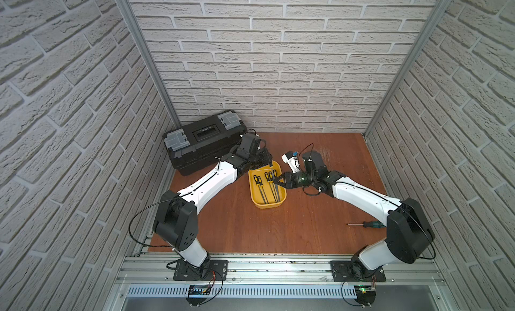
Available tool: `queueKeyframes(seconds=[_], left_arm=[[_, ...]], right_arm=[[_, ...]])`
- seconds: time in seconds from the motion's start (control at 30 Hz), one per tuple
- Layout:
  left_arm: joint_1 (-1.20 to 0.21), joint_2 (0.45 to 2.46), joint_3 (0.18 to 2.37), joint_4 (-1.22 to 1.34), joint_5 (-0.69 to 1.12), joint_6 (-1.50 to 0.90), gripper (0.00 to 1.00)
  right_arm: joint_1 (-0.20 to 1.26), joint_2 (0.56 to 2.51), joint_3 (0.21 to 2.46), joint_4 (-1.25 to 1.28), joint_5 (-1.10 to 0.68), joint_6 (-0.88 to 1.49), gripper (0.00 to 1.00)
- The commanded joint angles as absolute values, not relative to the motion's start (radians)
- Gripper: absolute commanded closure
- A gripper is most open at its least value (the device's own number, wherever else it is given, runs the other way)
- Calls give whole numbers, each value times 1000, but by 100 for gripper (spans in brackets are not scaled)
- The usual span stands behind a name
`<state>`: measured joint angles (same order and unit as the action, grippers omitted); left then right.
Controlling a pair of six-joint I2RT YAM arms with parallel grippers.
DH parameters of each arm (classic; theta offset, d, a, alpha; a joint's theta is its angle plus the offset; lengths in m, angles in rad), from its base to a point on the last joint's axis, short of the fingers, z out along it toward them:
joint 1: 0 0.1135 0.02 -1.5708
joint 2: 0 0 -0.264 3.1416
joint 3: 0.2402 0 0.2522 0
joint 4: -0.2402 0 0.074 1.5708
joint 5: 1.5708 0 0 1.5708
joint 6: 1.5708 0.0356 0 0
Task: Take the file tool out of the storage box
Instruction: Pick up the file tool from the storage box.
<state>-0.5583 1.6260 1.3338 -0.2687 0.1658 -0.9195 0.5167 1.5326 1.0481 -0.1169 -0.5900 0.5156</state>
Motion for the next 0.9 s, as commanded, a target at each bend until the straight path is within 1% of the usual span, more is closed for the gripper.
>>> queueKeyframes(seconds=[0.0,0.67,0.73,0.87], left_arm=[[-554,1588,1321,-220,183,-934,84],[-548,1583,1304,-206,186,-938,84],[-547,1583,1301,-204,188,-939,84],[-546,1585,1301,-202,188,-939,84]], right_arm=[[530,1528,1049,-123,-574,494,80],[531,1511,1032,-154,-546,469,80],[531,1513,1032,-152,-551,471,83],[532,1516,1031,-150,-563,475,93]])
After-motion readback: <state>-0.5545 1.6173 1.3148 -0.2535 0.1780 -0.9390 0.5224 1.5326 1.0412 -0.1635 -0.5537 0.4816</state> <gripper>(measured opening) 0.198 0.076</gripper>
